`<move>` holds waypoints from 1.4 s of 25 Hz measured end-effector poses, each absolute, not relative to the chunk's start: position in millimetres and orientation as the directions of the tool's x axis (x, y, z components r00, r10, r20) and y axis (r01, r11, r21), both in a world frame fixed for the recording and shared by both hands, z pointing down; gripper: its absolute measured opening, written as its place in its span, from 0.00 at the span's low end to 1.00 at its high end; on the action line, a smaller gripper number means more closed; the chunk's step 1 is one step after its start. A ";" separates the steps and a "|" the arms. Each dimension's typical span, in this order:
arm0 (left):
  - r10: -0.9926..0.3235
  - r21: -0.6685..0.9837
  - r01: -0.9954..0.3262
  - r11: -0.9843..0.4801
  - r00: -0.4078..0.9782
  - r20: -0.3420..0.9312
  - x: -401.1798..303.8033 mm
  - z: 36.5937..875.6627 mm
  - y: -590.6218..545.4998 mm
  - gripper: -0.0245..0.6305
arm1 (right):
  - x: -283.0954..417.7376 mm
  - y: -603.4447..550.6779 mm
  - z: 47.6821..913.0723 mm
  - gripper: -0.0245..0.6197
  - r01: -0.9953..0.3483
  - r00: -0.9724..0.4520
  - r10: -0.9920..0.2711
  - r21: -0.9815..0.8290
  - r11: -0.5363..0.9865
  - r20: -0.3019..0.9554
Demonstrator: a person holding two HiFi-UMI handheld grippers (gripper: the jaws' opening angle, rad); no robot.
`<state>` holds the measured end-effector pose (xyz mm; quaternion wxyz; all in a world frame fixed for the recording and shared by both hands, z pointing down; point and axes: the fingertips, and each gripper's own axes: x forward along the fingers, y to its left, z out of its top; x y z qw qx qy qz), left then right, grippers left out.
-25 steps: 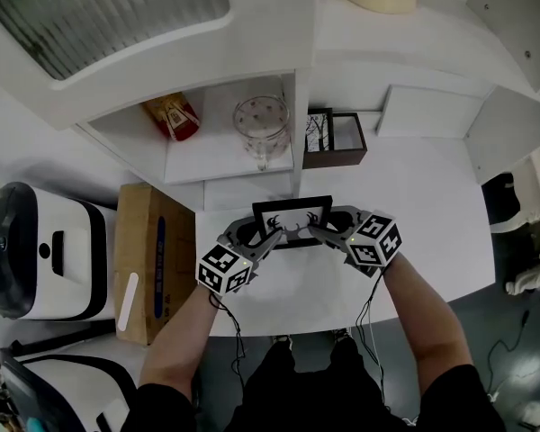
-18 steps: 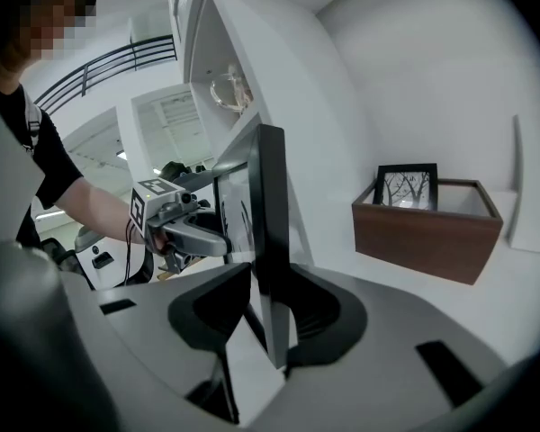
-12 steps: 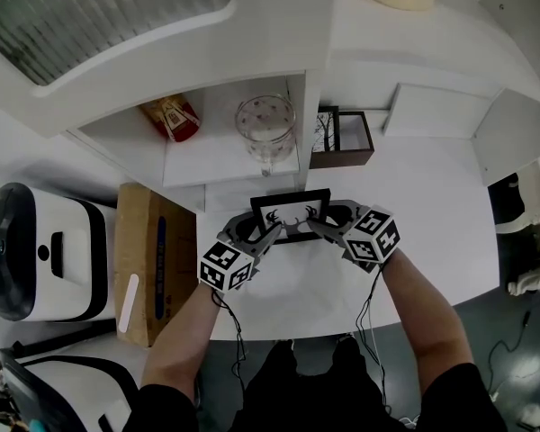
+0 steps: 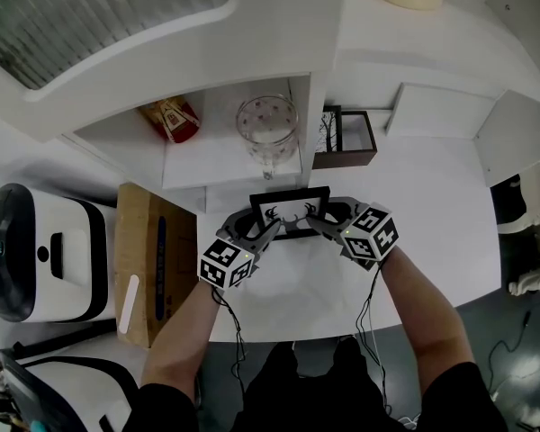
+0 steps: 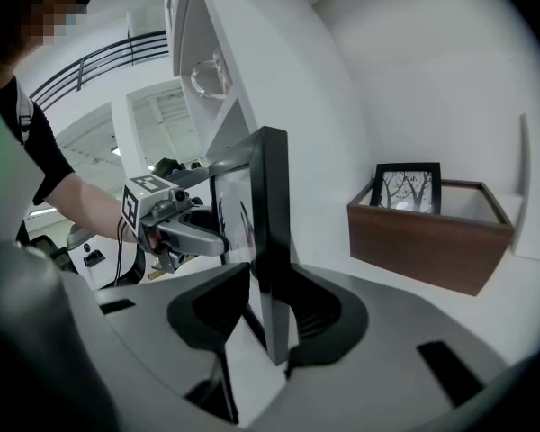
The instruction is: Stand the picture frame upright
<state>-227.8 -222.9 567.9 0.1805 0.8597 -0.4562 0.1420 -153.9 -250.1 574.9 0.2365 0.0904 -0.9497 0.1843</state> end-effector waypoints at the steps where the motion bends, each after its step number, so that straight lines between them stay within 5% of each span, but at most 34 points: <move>1: -0.734 0.181 -0.837 -0.517 0.542 0.410 -228.3 568.5 -223.0 0.27 | -154.6 -250.3 575.5 0.23 -0.258 -0.871 -0.083 -0.306 0.917 0.484; 35: -0.743 0.173 -0.853 -0.493 0.516 0.426 -243.3 571.2 -237.2 0.30 | -166.3 -263.5 578.4 0.25 -0.291 -0.879 -0.115 -0.330 0.898 0.463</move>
